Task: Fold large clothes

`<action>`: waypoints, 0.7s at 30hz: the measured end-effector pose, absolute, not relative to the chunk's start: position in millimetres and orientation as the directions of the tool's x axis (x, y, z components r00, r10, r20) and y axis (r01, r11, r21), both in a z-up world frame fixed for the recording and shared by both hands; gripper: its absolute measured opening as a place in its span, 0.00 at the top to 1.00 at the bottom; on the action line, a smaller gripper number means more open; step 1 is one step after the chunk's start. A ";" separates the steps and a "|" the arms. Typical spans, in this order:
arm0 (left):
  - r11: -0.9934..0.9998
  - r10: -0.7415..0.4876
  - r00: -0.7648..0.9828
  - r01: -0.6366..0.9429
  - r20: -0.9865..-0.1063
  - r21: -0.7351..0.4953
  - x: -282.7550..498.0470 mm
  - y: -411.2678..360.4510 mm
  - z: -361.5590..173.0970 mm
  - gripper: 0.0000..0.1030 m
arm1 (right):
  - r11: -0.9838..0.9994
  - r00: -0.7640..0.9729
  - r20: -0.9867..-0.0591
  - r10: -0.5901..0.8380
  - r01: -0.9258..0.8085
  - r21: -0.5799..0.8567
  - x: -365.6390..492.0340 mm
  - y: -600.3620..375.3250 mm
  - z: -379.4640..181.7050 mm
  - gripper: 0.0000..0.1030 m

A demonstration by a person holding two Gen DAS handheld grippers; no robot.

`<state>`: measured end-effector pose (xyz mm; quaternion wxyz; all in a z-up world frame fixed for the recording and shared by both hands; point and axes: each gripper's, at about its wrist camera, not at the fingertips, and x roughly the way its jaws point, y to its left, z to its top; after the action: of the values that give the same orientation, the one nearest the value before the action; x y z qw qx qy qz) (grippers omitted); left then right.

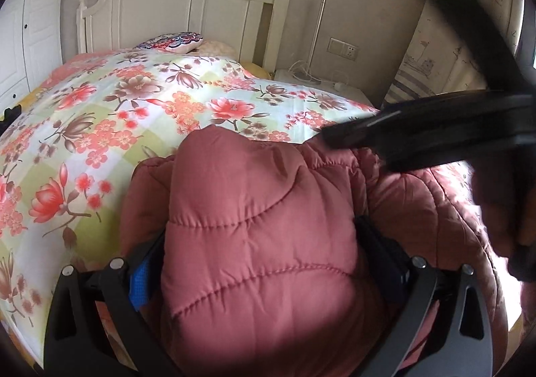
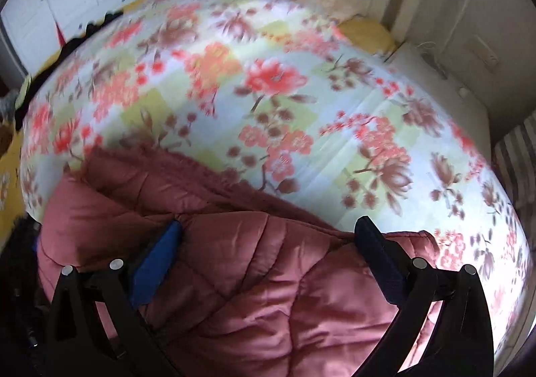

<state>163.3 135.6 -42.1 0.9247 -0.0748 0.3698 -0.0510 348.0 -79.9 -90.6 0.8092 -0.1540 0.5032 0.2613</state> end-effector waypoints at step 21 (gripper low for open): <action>0.688 -0.666 0.464 0.080 -0.584 -0.721 128.1 211.5 -90.9 0.02 | 0.719 0.306 -0.652 0.694 -0.244 0.651 170.7 -263.6 -128.2 0.04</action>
<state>128.1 211.5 -91.0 0.7944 -0.3176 0.4614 -0.2349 170.7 -263.6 -128.2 0.7770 0.2223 0.5058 0.3015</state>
